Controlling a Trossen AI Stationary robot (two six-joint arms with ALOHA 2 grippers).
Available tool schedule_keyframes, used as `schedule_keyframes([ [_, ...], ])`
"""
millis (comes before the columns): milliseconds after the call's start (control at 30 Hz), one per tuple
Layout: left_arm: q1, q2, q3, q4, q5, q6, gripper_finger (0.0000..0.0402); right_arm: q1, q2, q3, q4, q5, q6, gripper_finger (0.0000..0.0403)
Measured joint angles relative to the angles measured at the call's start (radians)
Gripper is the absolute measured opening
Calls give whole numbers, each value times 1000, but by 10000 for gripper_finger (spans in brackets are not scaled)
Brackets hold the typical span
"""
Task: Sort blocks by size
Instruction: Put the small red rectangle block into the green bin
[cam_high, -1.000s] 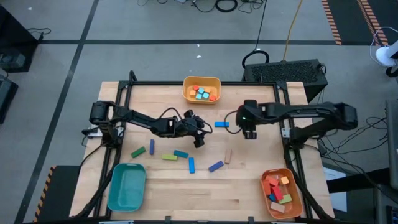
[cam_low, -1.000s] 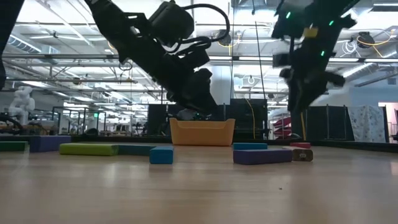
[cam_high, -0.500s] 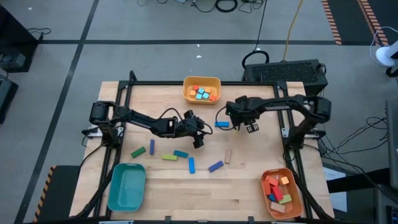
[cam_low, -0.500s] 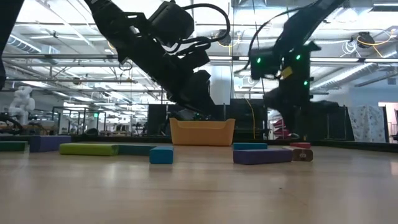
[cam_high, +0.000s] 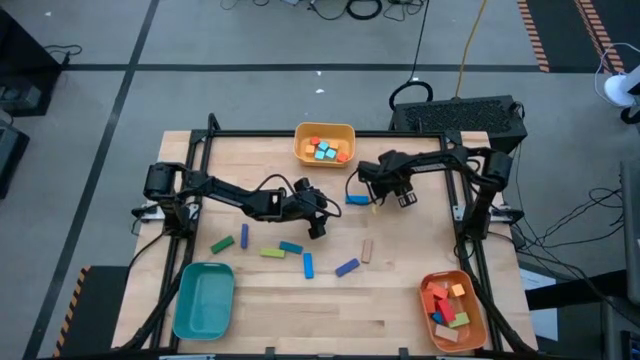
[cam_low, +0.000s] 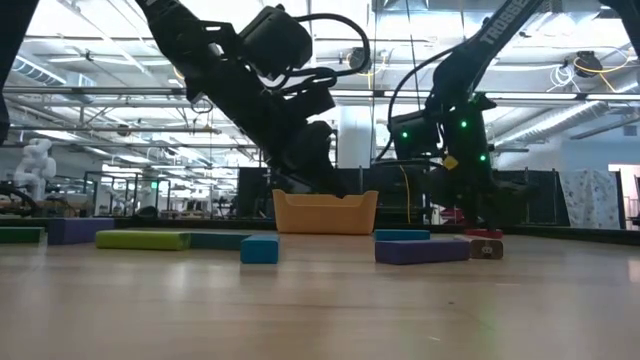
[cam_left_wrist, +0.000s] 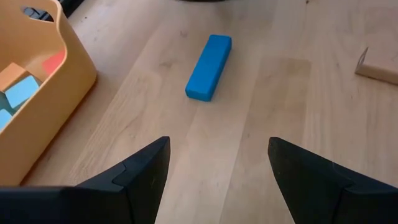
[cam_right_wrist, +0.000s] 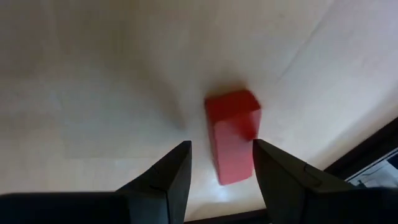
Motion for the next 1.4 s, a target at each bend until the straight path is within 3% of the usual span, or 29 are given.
schedule_keyframes([
  [300, 0, 0, 0, -1, 0, -25, 274, -29, 0, 0, 77, -20, -34, 155],
  [600, 0, 0, 0, -3, 0, -25, 274, -59, -2, 1, 75, -128, 35, 153],
  [900, 4, 0, 0, -23, -1, -25, 274, -58, -9, 3, 66, -164, 168, 75],
  [1133, 15, 0, 0, -56, -20, -25, 274, -46, -92, 69, 84, -538, 328, 75],
  [1400, -2, 0, 0, -47, -5, -27, 274, 6, -282, 80, 305, -727, 453, 76],
])
